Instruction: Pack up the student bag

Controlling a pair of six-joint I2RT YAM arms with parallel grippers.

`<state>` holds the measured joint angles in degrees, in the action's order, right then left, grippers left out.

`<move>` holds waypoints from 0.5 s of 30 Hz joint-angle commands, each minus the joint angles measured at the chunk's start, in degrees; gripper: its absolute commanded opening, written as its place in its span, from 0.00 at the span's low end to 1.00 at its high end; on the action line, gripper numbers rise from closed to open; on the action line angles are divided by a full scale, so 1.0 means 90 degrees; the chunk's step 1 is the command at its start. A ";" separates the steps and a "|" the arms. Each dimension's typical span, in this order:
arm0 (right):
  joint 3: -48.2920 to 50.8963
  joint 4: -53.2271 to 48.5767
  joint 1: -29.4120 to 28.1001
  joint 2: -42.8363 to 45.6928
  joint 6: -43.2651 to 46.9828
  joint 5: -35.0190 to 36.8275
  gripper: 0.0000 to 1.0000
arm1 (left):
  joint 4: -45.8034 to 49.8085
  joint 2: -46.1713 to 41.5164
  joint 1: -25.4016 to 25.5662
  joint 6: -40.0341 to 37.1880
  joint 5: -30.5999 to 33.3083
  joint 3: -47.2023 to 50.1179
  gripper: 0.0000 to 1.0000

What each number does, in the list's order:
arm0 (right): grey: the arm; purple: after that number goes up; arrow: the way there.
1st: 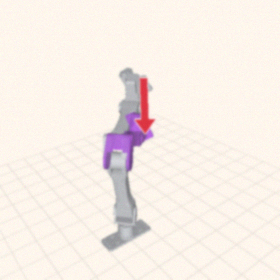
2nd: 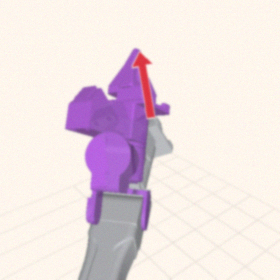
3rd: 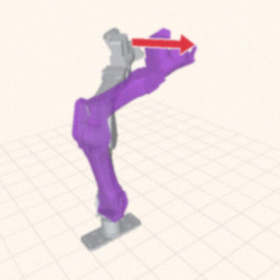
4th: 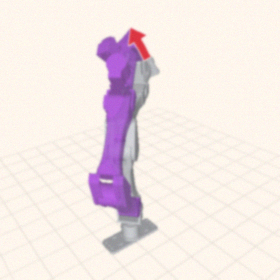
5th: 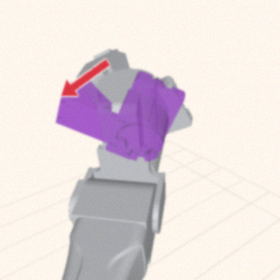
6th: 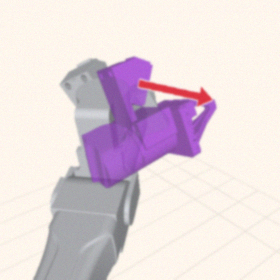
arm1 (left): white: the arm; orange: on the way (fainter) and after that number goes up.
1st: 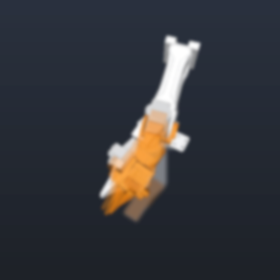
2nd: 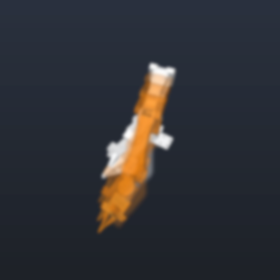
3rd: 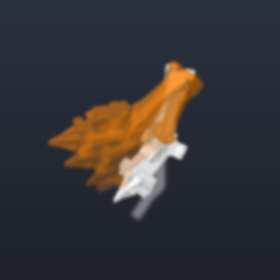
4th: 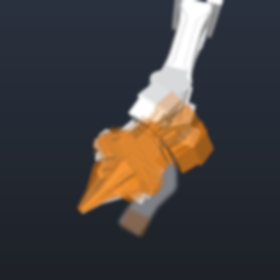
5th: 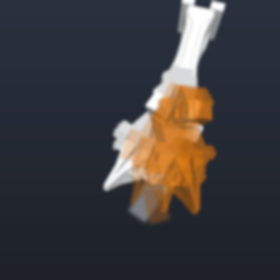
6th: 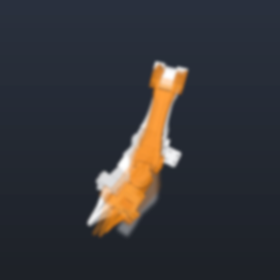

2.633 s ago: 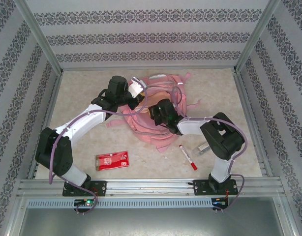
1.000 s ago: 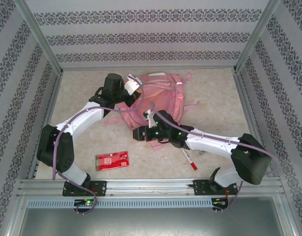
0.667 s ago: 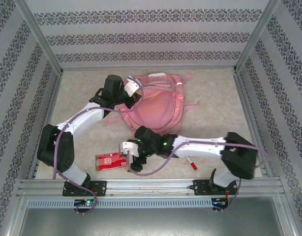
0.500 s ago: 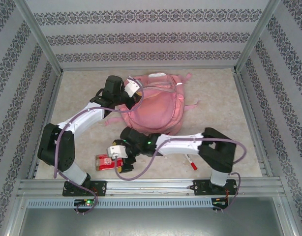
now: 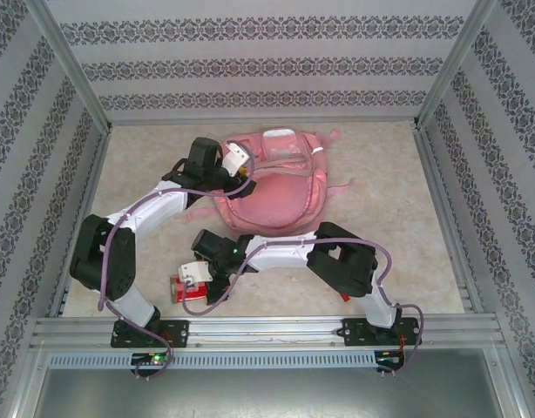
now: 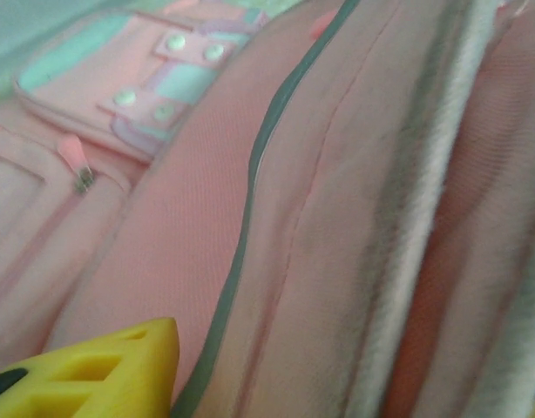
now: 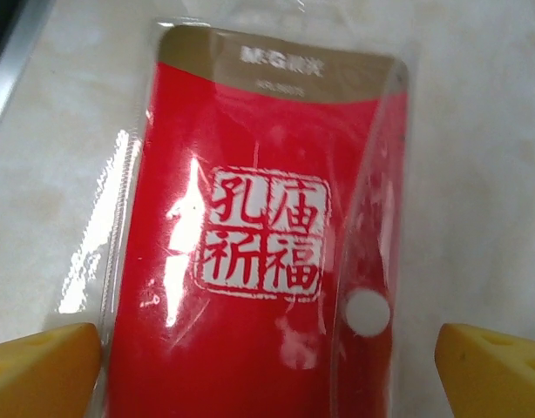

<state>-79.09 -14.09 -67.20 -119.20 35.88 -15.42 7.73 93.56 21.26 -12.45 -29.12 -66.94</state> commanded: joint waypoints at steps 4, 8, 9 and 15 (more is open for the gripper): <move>-0.0058 -0.0899 0.0258 0.0296 -0.0066 -0.0061 0.96 | 0.1995 -0.1603 -0.0174 0.1901 0.0576 0.0401 0.79; -0.0319 -0.1392 0.0316 0.0184 0.0197 -0.0181 0.95 | 0.4153 -0.2191 -0.0672 0.3481 0.0750 0.0431 0.81; -0.0366 -0.1479 0.0313 0.0155 0.0283 -0.0191 0.94 | 0.4643 -0.2256 -0.0854 0.3765 0.0514 0.0520 0.82; -0.0924 -0.2110 0.0378 -0.0205 0.0710 -0.0335 0.89 | 0.5829 -0.2627 -0.1195 0.5525 0.0711 0.1900 0.79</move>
<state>-83.07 -28.91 -64.53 -119.28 39.27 -16.32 44.42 70.26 10.04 26.20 -23.79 -55.77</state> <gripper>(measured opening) 0.893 0.795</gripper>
